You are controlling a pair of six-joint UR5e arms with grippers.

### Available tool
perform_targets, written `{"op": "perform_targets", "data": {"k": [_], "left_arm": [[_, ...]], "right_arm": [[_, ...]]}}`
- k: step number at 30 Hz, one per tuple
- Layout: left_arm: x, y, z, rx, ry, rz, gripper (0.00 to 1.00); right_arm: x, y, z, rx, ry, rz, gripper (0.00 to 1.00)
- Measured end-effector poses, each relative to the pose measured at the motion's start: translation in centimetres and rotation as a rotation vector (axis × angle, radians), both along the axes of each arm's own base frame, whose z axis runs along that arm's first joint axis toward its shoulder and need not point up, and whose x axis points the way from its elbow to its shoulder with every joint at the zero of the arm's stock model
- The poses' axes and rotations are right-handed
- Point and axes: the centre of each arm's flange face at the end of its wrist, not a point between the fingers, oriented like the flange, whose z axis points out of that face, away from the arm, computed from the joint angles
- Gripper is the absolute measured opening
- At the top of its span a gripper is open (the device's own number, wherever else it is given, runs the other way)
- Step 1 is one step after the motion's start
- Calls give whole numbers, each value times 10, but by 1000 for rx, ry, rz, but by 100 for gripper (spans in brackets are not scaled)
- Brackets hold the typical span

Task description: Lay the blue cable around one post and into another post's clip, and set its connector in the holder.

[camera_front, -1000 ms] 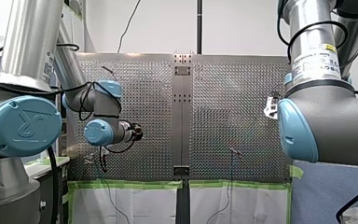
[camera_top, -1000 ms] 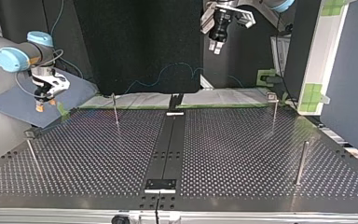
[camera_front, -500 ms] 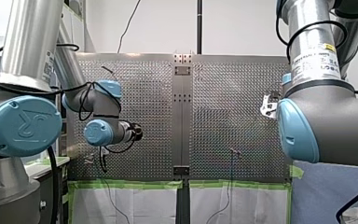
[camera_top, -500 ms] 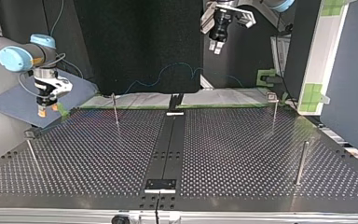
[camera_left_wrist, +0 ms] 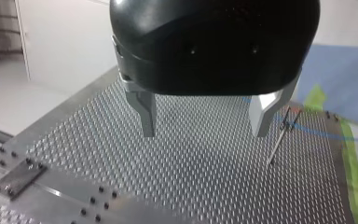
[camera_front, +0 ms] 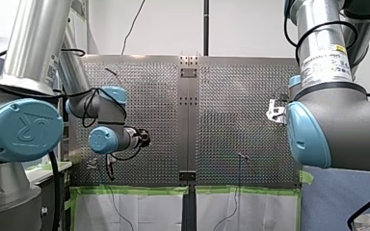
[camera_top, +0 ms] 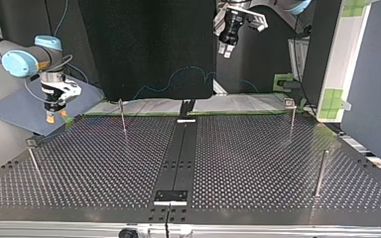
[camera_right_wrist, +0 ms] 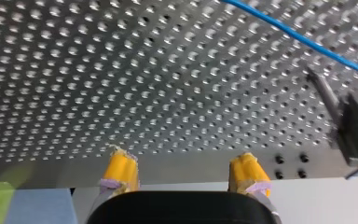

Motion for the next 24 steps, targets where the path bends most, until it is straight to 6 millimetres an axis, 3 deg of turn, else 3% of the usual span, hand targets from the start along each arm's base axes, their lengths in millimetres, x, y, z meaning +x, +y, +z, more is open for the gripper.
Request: {"op": "perform_targets", "data": {"k": [8,24], "left_arm": [[13,-31,-4,-73,-37,-70,100],[10,-86,-32,-106,51,-107,100]], "right_arm": [[5,20,-21,42,10,-12,98],[-16,53,-61,55,-22,-120,98]]}}
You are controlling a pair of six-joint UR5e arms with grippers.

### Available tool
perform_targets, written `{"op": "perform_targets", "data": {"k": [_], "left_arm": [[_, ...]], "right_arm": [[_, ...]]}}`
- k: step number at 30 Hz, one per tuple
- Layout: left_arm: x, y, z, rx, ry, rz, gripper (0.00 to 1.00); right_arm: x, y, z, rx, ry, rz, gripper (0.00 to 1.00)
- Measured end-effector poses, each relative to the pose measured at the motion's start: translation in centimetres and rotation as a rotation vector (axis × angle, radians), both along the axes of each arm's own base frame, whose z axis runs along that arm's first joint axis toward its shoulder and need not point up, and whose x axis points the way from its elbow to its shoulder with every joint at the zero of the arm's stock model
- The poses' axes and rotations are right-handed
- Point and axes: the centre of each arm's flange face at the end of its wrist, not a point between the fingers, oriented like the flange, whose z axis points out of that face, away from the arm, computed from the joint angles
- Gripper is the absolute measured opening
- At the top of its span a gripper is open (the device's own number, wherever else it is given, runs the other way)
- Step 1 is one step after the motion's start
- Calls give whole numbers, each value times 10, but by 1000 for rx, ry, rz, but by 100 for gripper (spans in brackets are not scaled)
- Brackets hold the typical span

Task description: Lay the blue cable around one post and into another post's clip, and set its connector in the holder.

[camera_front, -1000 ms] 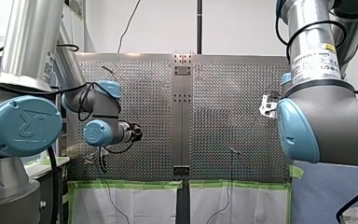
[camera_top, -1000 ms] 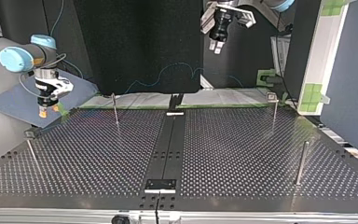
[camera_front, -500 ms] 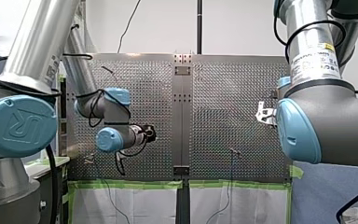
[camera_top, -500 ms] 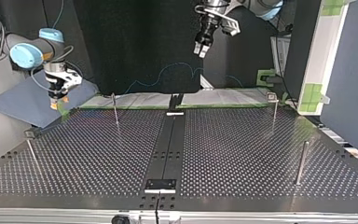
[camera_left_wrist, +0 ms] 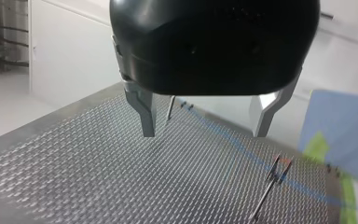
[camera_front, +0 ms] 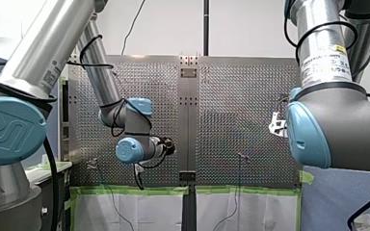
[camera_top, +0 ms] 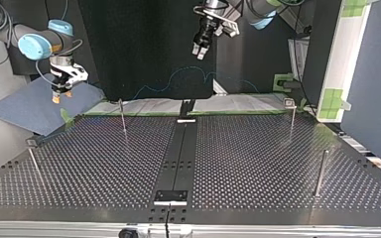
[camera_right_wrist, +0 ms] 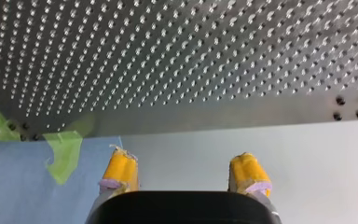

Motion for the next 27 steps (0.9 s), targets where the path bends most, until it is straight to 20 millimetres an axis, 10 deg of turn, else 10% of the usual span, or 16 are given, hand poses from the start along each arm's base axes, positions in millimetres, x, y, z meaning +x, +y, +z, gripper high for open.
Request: {"op": "perform_targets", "data": {"k": [27], "left_arm": [[-46,-94,-60,-33,207,-213,100]], "right_arm": [[1,17,-17,-5,31,-5,98]]}}
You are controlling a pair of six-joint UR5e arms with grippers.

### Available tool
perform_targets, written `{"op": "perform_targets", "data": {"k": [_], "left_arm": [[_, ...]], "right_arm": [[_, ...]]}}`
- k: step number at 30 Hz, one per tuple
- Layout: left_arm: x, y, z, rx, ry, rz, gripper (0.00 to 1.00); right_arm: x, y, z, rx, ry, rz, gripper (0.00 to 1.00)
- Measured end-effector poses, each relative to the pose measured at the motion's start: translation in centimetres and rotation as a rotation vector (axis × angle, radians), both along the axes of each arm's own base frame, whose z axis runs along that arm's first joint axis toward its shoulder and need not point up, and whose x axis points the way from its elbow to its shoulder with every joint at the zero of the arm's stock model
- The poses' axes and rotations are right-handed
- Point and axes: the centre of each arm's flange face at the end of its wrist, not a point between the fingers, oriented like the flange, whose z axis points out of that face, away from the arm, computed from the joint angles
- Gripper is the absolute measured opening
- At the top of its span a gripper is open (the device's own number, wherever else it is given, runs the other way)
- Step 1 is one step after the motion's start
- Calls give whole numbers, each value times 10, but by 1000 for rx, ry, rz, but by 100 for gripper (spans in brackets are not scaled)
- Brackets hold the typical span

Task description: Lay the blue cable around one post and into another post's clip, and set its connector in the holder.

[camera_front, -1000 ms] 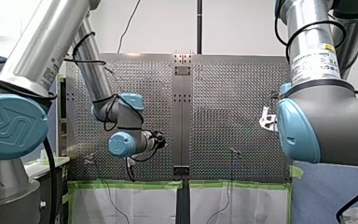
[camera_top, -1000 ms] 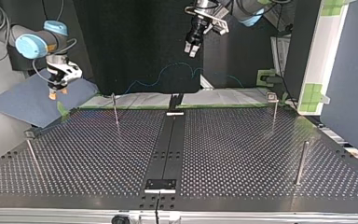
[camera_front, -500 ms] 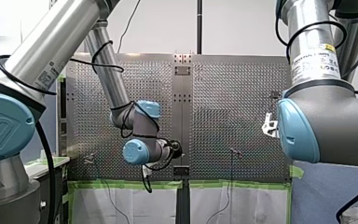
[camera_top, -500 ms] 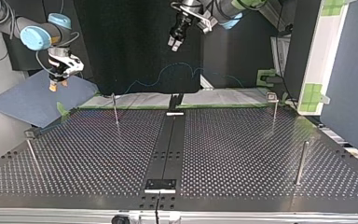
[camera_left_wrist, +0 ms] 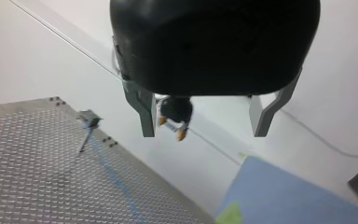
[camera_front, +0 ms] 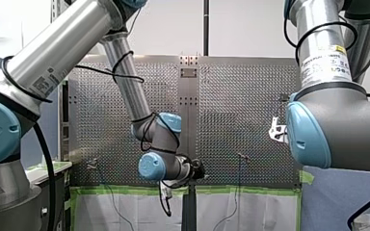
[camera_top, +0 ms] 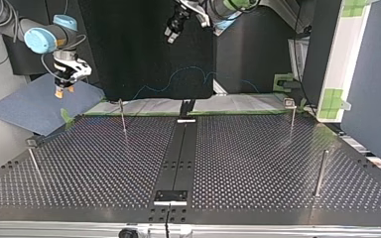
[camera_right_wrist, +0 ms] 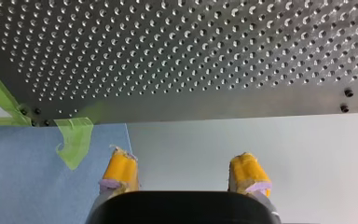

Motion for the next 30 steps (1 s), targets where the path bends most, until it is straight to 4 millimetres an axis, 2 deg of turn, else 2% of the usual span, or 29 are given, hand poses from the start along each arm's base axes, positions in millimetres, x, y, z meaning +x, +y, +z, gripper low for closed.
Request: {"op": "perform_targets", "data": {"k": [8,12,30], "left_arm": [[-21,-24,-21,-2,73,-50,100],[-25,-32,-32,0,110,-61,100],[12,-56,-84,-69,220,64,100]], "right_arm": [[5,1,0,-6,0,10,98],[7,1,1,-11,1,16,98],[10,2,1,-10,1,18,98]]}}
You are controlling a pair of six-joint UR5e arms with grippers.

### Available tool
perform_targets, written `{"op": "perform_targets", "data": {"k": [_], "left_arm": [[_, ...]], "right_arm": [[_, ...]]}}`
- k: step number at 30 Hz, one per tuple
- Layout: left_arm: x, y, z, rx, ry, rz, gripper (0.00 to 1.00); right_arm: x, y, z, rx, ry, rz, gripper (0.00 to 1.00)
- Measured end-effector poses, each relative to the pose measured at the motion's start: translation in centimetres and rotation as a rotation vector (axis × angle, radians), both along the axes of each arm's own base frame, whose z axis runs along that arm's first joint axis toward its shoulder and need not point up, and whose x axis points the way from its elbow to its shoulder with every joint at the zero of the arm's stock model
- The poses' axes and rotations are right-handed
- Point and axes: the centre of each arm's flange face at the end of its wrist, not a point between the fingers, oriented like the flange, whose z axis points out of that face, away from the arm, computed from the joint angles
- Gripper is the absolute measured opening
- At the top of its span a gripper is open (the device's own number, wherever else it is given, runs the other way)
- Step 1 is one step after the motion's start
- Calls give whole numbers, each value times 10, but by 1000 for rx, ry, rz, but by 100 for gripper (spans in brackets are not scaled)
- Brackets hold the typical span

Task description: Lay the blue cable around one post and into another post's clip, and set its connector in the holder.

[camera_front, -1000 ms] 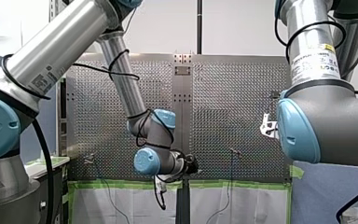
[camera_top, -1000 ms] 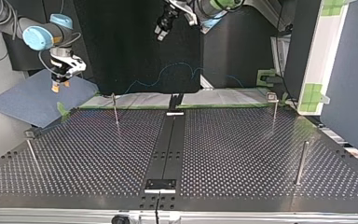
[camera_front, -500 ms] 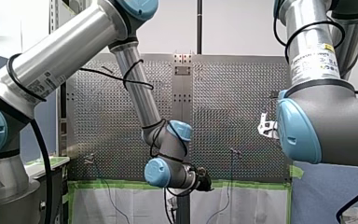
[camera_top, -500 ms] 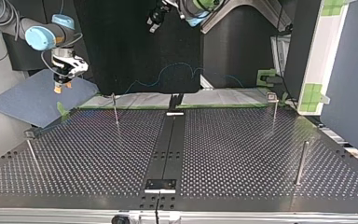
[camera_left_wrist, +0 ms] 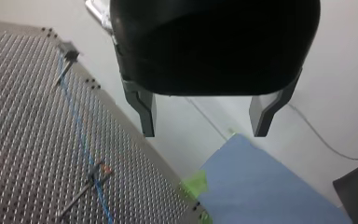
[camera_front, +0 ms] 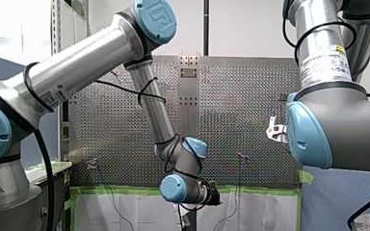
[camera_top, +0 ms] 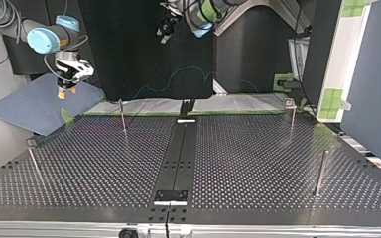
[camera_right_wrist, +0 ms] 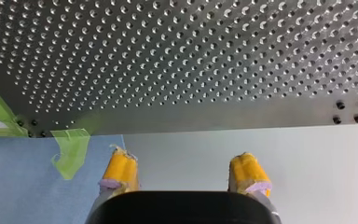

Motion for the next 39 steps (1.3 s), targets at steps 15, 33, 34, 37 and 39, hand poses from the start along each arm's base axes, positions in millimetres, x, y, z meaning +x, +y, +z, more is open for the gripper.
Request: {"op": "perform_targets", "data": {"k": [15,33,34,37,39], "left_arm": [[21,-5,-46,59,75,81,100],[52,-15,-103,202,-13,121,100],[53,-16,-106,207,-19,124,100],[56,-20,-116,210,-36,126,100],[57,-23,-121,203,-44,122,100]], "right_arm": [[10,34,-21,46,14,7,98],[18,68,-39,65,28,-11,98],[17,68,-39,64,27,-11,98],[18,68,-39,63,26,-11,98],[18,68,-39,62,25,-9,98]]}}
